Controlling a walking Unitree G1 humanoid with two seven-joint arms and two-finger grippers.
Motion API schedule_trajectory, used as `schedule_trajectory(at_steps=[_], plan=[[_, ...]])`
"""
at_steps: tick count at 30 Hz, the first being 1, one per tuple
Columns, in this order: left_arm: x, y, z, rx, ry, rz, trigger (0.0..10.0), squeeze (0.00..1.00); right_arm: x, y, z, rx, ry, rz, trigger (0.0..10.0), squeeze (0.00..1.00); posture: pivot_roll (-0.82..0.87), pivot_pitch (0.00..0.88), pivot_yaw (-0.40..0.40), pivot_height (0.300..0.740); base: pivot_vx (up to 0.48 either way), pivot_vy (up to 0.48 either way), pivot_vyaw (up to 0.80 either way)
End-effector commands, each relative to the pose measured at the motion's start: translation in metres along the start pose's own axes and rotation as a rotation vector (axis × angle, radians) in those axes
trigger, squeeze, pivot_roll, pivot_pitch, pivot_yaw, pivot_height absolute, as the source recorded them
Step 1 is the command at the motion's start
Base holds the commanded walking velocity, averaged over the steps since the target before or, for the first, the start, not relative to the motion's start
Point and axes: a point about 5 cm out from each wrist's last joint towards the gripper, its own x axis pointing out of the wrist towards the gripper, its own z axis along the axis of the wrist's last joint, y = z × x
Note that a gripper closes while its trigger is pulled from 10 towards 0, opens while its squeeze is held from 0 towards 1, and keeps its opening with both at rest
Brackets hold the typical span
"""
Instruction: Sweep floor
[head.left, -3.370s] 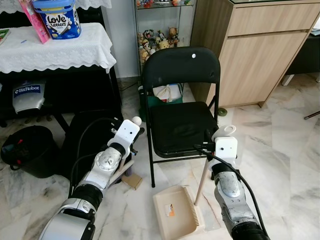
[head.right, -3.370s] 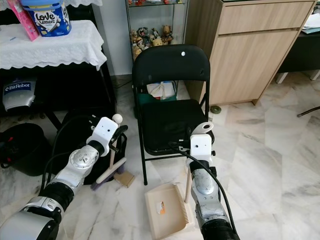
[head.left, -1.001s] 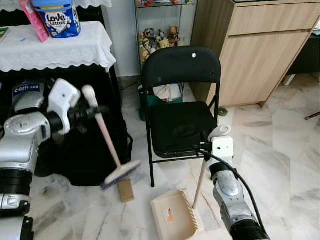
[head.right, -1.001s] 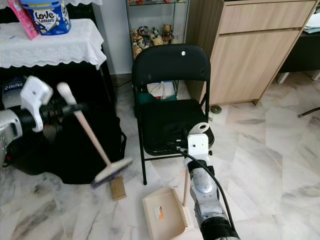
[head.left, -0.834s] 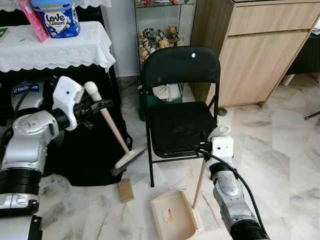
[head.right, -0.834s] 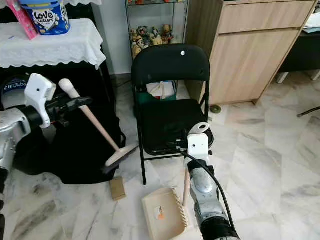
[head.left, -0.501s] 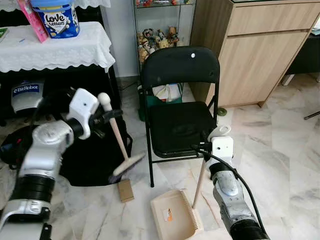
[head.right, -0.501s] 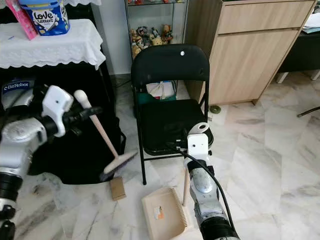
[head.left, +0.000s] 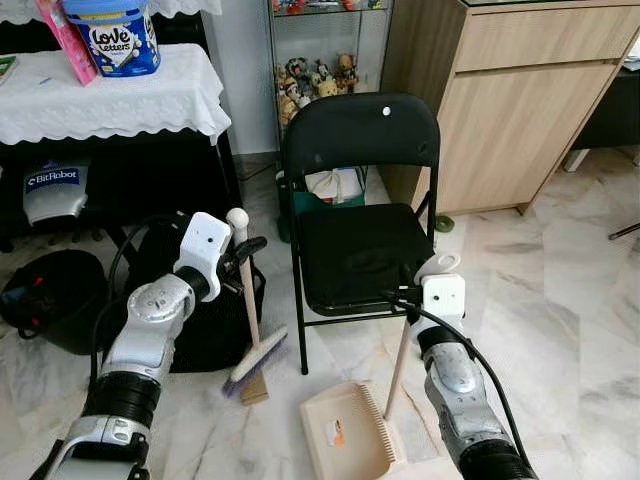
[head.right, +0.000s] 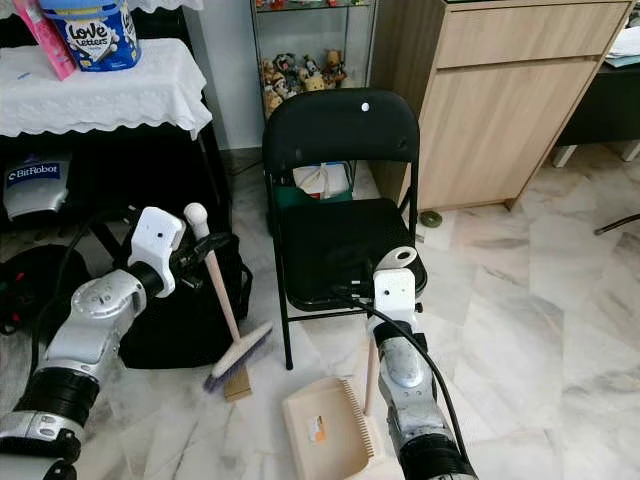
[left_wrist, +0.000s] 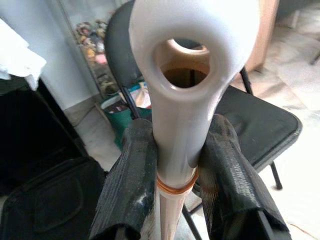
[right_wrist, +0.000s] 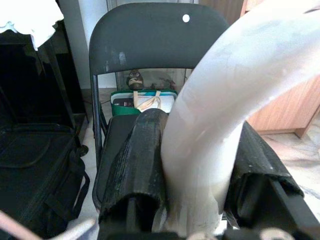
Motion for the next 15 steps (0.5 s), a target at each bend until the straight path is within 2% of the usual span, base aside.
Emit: schedule_trajectory(at_steps=[1,5,15], plan=[[-0.0011,0.0051,0.0035,0.035,-0.028,0.039,10.0,0.00,0.0034,0.0008,0.0063,0.010,-0.025,-0.002,10.0,0.00,-0.07,0.065,0.014,0.740,0.000,0.000,0.00],[-0.0011,0.0066,0.0020,0.102,-0.028,0.065,10.0,0.00,0.0032,0.0008,0.0064,0.010,-0.026,-0.003,10.0,0.00,-0.07,0.065,0.014,0.740,0.000,0.000,0.00],[0.0003,-0.0012,-0.0032,0.180,-0.029,0.074,10.0,0.00,0.0029,0.0003,0.0060,0.010,-0.025,-0.003,10.0,0.00,-0.08,0.070,0.014,0.740,0.000,0.000,0.00]])
